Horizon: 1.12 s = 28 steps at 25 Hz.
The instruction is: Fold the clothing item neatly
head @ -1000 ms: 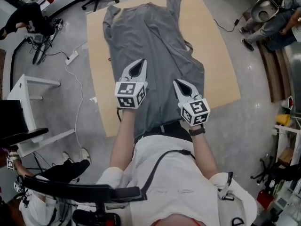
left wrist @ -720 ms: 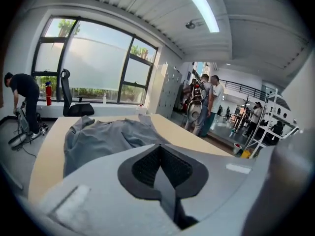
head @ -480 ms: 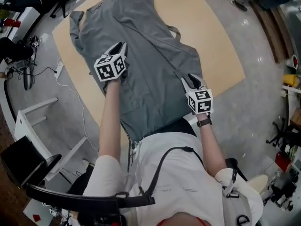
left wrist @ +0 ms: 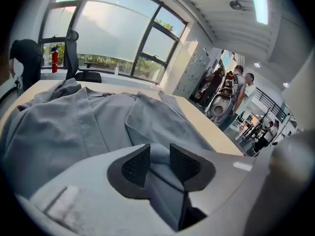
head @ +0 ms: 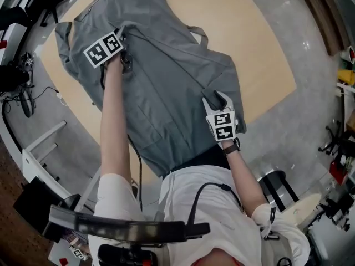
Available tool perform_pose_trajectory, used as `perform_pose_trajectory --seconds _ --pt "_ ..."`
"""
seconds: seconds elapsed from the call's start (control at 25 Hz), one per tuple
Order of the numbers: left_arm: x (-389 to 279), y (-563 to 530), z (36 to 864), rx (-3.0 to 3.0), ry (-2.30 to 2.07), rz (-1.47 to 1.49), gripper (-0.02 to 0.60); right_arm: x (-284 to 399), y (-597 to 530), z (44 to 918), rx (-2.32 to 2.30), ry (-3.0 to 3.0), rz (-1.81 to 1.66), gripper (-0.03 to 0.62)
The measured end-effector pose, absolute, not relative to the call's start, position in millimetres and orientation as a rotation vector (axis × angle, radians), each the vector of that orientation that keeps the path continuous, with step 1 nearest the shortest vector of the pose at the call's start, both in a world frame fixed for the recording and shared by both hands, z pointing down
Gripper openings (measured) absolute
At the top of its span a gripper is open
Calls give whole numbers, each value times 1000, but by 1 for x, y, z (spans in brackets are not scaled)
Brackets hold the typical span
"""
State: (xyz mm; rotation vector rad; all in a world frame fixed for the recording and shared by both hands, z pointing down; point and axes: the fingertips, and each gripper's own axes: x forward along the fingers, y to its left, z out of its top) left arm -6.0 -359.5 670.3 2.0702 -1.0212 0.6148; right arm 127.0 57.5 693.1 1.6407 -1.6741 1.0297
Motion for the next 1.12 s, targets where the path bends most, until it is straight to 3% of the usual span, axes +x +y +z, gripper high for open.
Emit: perform_pose_trajectory --seconds 0.28,0.32,0.36,0.4,0.52,0.84,1.12 --pt "1 -411 709 1896 -1065 660 133 126 51 696 1622 -1720 1043 153" --pt "-1 -412 716 1884 -1088 702 114 126 52 695 1621 -1724 1041 150" --pt "-4 -414 718 1891 -1126 743 22 126 51 695 1622 -1737 1042 147" --pt "-6 -417 718 1912 -1157 773 6 126 49 693 1624 -1760 1050 142" --pt "-7 -417 708 1962 -1157 760 3 128 50 682 1616 -1863 1113 15" --pt "-21 -417 667 2050 -1081 691 2 118 76 642 1482 -2075 1127 14" --pt "-45 -403 639 2085 -1055 668 2 50 128 535 987 -2612 1263 14"
